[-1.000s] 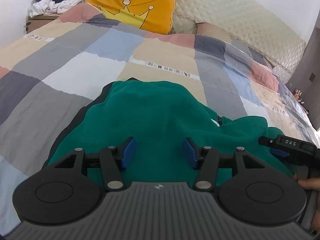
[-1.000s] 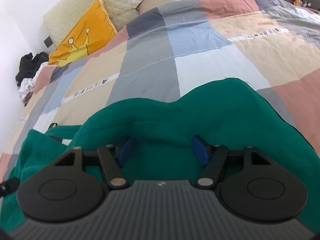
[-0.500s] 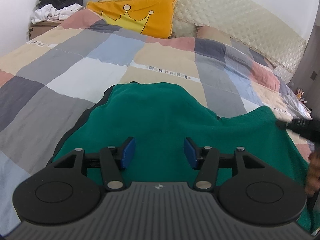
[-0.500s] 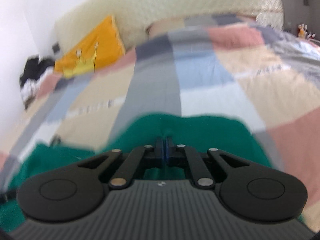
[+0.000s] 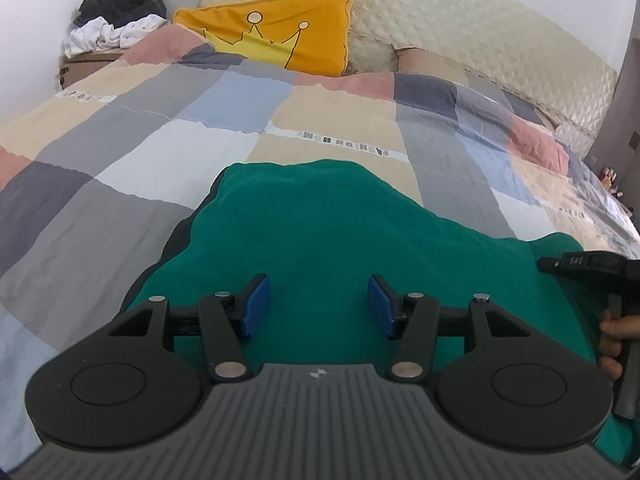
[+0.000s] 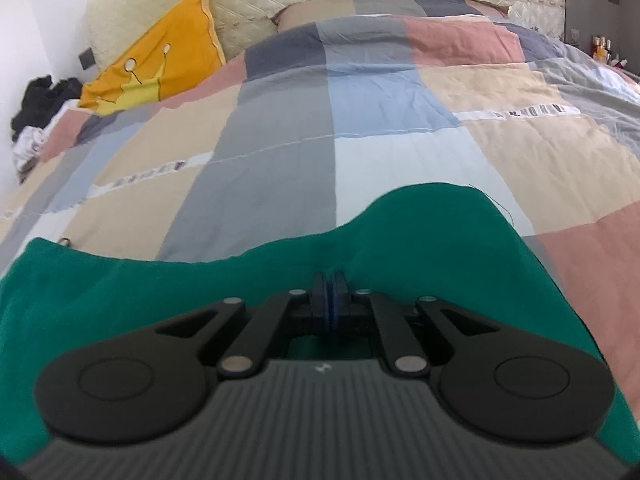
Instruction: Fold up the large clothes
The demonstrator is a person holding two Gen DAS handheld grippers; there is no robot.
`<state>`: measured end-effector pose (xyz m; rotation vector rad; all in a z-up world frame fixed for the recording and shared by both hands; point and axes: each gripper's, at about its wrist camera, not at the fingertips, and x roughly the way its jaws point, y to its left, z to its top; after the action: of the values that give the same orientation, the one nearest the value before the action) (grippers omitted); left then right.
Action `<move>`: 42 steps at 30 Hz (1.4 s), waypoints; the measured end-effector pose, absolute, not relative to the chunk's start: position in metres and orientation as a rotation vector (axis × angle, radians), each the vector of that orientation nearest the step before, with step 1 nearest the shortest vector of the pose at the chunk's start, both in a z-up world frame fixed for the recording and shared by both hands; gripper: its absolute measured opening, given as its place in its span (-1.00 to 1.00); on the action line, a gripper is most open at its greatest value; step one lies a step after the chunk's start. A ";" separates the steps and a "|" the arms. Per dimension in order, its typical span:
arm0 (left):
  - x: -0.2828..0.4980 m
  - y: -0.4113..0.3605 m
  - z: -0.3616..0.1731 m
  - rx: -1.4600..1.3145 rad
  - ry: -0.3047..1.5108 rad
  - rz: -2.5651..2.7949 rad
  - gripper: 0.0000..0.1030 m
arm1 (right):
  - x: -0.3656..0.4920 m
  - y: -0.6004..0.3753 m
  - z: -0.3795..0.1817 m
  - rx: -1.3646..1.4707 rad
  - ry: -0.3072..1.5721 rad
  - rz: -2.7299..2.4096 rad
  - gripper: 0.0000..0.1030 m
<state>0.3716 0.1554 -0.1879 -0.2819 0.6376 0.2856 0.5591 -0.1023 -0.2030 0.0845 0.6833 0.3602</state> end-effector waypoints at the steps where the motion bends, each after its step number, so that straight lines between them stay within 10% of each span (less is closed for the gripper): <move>1: 0.371 0.154 -0.187 -0.277 0.639 0.286 0.17 | 0.556 -0.105 -0.202 0.099 0.681 0.360 -0.81; 7: 0.355 0.148 -0.168 -0.239 0.604 0.282 0.17 | 0.527 -0.113 -0.182 0.137 0.655 0.389 0.11; 42: 0.180 0.034 -0.110 -0.161 0.490 0.092 0.20 | 0.272 -0.172 -0.128 0.209 0.509 0.438 0.11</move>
<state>0.1799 0.0344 -0.1105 -0.1614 0.4896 0.0922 0.2719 -0.1720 -0.1280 0.2088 0.5087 0.4377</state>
